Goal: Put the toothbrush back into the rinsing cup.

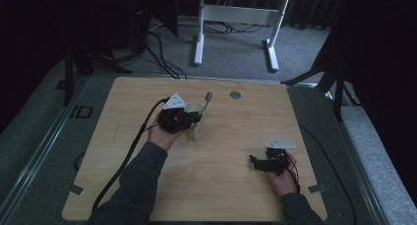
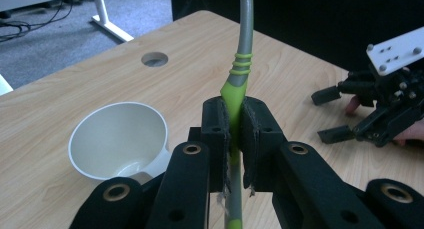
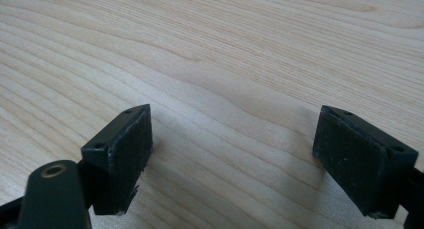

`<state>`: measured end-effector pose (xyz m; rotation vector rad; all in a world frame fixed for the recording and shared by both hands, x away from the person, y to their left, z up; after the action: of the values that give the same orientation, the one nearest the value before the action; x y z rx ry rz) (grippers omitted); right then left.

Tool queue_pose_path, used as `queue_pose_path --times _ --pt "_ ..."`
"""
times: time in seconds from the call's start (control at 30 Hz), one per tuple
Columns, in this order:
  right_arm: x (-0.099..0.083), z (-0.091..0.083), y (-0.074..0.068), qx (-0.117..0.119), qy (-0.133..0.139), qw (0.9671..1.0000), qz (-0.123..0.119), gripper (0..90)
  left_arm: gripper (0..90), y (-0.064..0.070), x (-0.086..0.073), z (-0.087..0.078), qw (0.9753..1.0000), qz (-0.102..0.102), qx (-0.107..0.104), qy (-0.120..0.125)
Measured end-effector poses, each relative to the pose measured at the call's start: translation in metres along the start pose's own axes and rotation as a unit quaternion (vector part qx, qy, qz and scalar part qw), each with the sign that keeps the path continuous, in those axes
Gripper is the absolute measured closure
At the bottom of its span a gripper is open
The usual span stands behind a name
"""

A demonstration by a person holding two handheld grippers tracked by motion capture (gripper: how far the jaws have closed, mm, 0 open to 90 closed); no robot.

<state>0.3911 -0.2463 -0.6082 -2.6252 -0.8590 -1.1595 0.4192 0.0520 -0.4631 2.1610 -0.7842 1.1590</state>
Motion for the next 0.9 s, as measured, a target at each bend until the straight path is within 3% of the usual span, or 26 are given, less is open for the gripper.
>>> queue_pose_path --times 0.9 --pt "0.000 0.000 0.000 0.000 0.000 1.0000 0.000 15.9 81.6 -0.005 0.013 -0.005 0.9987 -0.024 0.007 0.045"
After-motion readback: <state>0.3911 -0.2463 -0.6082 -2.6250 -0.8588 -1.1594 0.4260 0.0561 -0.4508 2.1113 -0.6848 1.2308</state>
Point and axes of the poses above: each handheld gripper's, and its own axes: z roughly forward along the jaws, x roughly out of its top, y roughly to its right, the point moved 7 cm from there along z, roughly forward along the jaws, and after that the axes turned 7 degrees about -z, right-handed, at the moved point
